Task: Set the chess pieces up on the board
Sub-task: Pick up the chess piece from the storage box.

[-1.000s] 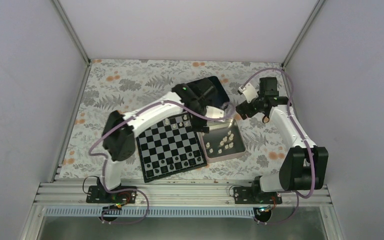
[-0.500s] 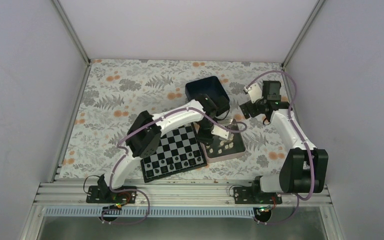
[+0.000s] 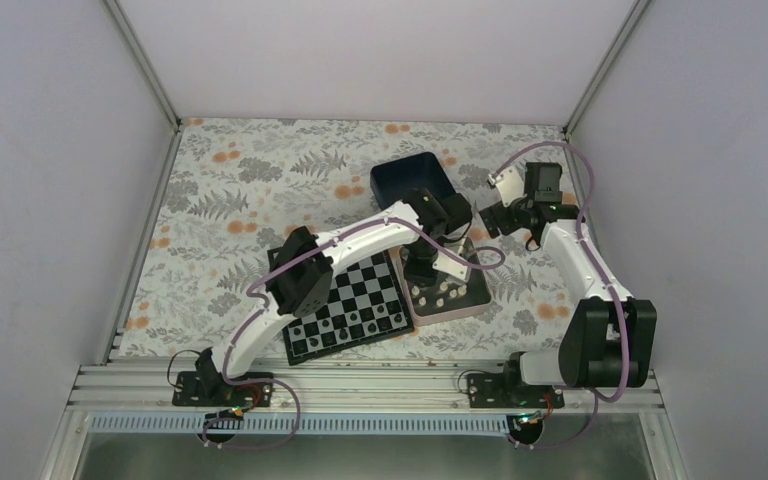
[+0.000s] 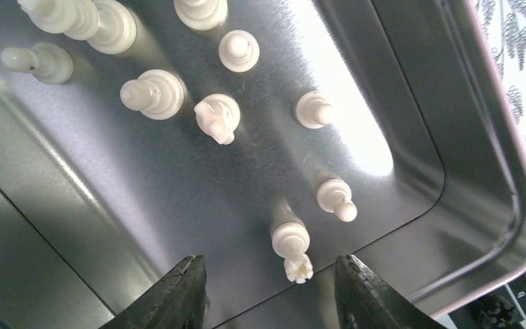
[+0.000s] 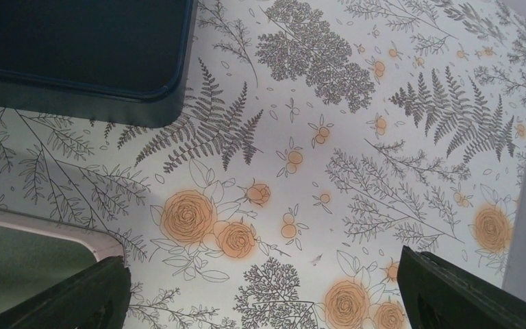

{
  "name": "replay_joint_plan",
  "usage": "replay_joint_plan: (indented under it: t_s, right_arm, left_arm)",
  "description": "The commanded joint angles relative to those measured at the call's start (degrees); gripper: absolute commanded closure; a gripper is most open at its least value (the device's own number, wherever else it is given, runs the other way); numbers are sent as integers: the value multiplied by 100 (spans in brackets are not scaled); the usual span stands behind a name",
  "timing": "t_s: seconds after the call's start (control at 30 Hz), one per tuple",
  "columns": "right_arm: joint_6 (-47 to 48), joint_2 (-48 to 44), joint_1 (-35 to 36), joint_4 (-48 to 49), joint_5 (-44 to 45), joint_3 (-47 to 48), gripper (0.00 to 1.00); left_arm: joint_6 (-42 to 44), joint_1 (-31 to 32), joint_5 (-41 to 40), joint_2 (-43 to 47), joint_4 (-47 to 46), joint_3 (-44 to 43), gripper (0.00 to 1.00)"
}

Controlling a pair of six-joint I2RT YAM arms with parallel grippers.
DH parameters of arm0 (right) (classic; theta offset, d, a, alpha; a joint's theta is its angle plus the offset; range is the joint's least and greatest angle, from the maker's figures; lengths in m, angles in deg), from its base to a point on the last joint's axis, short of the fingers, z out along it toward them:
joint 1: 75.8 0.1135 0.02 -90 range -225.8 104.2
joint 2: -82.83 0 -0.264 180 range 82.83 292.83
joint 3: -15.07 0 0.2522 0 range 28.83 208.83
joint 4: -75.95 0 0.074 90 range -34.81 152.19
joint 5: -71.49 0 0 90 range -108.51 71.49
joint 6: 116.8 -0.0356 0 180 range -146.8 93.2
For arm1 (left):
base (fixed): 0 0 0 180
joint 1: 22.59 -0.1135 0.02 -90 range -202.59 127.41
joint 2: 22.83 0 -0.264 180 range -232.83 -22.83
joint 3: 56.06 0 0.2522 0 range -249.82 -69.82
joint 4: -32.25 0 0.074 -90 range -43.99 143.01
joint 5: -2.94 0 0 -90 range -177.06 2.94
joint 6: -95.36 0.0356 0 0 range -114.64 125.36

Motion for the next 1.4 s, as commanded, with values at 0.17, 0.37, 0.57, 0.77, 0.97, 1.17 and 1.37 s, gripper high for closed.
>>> replay_joint_plan:
  t_s: [0.17,0.37,0.57,0.77,0.97,1.17,1.37]
  right_arm:
    - [38,-43,-76,-11,-224,-81,0]
    - [53,-48,-76,-39,-271,-75,0]
    - [72,-40,-76,-73,-306,-77,0]
    - [85,-20,-75,-93,-345,-77,0]
    - [116,-35,-75,-110,-389,-88,0]
    - [135,-15,-76,-126,-411,-94,0]
    - [143,-15,-76,-135,-438,-94,0]
  left_arm:
    - [55,206,-517,-239,258,-57,56]
    - [20,220,-580,-234,258,-33,63]
    - [38,234,-681,-279,258,-59,64]
    - [37,262,-799,-324,259,-96,67]
    - [46,282,-917,-392,258,-57,68]
    - [90,346,-1018,-441,261,-61,68]
    - [125,398,-1107,-503,258,-87,68]
